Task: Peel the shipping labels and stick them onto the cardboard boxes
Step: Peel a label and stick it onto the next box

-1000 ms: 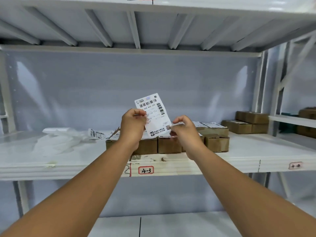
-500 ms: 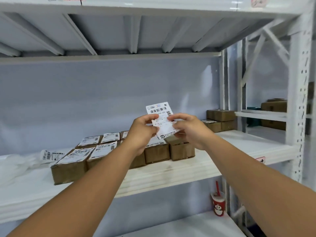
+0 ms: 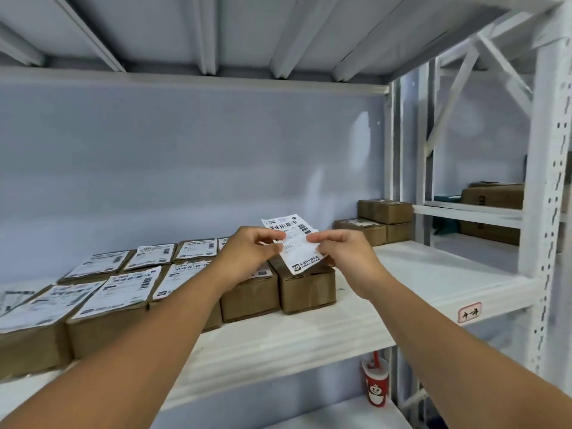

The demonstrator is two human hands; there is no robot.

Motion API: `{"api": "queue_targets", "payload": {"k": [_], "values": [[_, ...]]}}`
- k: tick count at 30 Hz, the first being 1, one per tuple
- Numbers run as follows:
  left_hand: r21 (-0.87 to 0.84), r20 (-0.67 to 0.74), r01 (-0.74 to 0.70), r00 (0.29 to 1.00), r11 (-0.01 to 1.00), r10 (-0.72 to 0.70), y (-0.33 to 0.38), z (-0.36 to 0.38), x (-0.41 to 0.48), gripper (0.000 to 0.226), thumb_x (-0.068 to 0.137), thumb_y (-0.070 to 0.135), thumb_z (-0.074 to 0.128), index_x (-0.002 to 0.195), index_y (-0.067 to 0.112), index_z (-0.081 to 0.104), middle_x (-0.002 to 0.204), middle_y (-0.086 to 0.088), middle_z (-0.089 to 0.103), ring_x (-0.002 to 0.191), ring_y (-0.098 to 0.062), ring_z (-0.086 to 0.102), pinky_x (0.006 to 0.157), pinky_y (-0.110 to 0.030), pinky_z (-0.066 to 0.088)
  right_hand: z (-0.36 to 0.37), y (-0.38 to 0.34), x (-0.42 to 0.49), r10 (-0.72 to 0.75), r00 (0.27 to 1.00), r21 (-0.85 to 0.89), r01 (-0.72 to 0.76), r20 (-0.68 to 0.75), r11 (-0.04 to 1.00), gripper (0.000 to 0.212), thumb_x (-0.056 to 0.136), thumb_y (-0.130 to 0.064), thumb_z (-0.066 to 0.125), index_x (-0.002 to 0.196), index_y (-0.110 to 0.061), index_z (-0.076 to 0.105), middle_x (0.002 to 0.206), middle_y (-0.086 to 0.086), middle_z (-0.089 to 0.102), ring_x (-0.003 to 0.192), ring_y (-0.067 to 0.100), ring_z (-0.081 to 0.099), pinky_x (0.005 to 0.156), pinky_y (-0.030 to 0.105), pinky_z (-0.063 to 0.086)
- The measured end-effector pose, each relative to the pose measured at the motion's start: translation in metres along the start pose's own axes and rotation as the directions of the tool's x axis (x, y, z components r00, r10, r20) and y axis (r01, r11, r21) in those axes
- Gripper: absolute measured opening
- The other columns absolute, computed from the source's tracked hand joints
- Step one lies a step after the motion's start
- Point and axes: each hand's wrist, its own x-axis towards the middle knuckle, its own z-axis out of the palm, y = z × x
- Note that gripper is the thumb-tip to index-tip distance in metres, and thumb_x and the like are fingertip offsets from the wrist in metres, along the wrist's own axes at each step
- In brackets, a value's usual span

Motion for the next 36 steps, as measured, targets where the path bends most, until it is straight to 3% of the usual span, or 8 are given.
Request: {"api": "queue_targets", "payload": {"k": [4,8,12,19,24,29,33,36], "values": [[-0.092,0.049,0.047,0.998,0.995,-0.043,-0.008,0.002,0.004,0.013,0.085,0.019,0.068,0.09,0.031,0.071,0.1,0.004,0.071,0.083,-0.014,0.061,0.089,-0.041,0.05,0.01,0.011,0.001,-0.004,0.991,-0.034,-0.001,-0.137,0.999,0.033,0.085,0.002,0.051,0.075,-0.02,0.073,0.087,0.004,0.073,0.075,0.019,0.066,0.072,0.03,0.053],[0.027,0.079,0.05,0.995,0.998,-0.052,-0.011,0.005,0.006,0.017,0.086,0.02,0.067,0.102,0.026,0.07,0.09,0.006,0.069,0.062,-0.006,0.054,0.065,-0.02,0.047,0.02,0.016,-0.001,-0.055,0.976,-0.132,0.027,-0.209,0.991,0.025,0.086,-0.008,0.053,0.083,-0.022,0.074,0.072,-0.005,0.068,0.06,0.012,0.055,0.056,0.021,0.04],[0.084,0.095,0.045,0.994,0.995,-0.053,-0.01,0.007,0.007,0.023,0.085,0.022,0.068,0.108,0.023,0.068,0.091,0.002,0.069,0.056,-0.004,0.053,0.057,-0.01,0.042,0.021,0.017,-0.003,-0.094,0.975,-0.2,0.054,-0.199,0.978,0.024,0.088,-0.009,0.053,0.092,-0.019,0.074,0.062,-0.015,0.054,0.045,-0.001,0.043,0.046,0.012,0.029],[0.122,0.127,0.046,0.99,0.991,-0.062,-0.011,0.006,0.007,0.039,0.083,0.028,0.07,0.121,0.023,0.062,0.088,0.013,0.062,0.063,-0.003,0.056,0.067,-0.016,0.041,0.022,0.018,-0.005,-0.14,0.973,-0.271,0.087,-0.184,0.959,0.024,0.087,-0.011,0.054,0.098,-0.016,0.074,0.067,-0.017,0.051,0.056,0.0,0.041,0.053,0.014,0.029],[0.167,0.134,0.03,0.99,0.985,-0.052,-0.012,0.006,0.006,0.047,0.077,0.029,0.075,0.122,0.024,0.061,0.104,0.01,0.062,0.092,-0.005,0.059,0.078,-0.016,0.038,0.02,0.018,-0.007,-0.116,0.974,-0.269,0.06,-0.197,0.961,0.026,0.085,-0.01,0.053,0.098,-0.018,0.074,0.084,-0.007,0.062,0.066,0.002,0.047,0.057,0.015,0.032],[0.204,0.119,0.027,0.992,0.979,-0.052,-0.012,0.008,0.006,0.05,0.075,0.031,0.077,0.122,0.025,0.061,0.091,0.015,0.057,0.092,-0.006,0.056,0.08,-0.018,0.035,0.021,0.017,-0.011,-0.113,0.974,-0.314,0.046,-0.198,0.948,0.025,0.084,-0.01,0.057,0.1,-0.019,0.074,0.099,-0.008,0.062,0.099,0.011,0.059,0.086,0.023,0.047],[0.226,0.115,0.021,0.992,0.974,-0.048,-0.012,0.008,0.006,0.051,0.075,0.031,0.078,0.122,0.024,0.061,0.099,0.011,0.061,0.092,-0.007,0.056,0.082,-0.019,0.037,0.019,0.016,-0.011,-0.148,0.976,-0.429,0.068,-0.157,0.901,0.029,0.082,-0.012,0.06,0.107,-0.02,0.071,0.094,-0.01,0.059,0.091,0.011,0.056,0.076,0.018,0.042],[0.253,0.121,0.006,0.992,0.967,-0.037,-0.014,0.008,0.006,0.051,0.075,0.033,0.077,0.123,0.024,0.061,0.104,0.007,0.06,0.096,-0.007,0.056,0.085,-0.019,0.037,0.021,0.017,-0.011,-0.197,0.976,-0.548,0.118,-0.089,0.828,0.035,0.082,-0.014,0.062,0.116,-0.018,0.067,0.118,-0.005,0.061,0.106,0.012,0.054,0.086,0.016,0.039]]}}
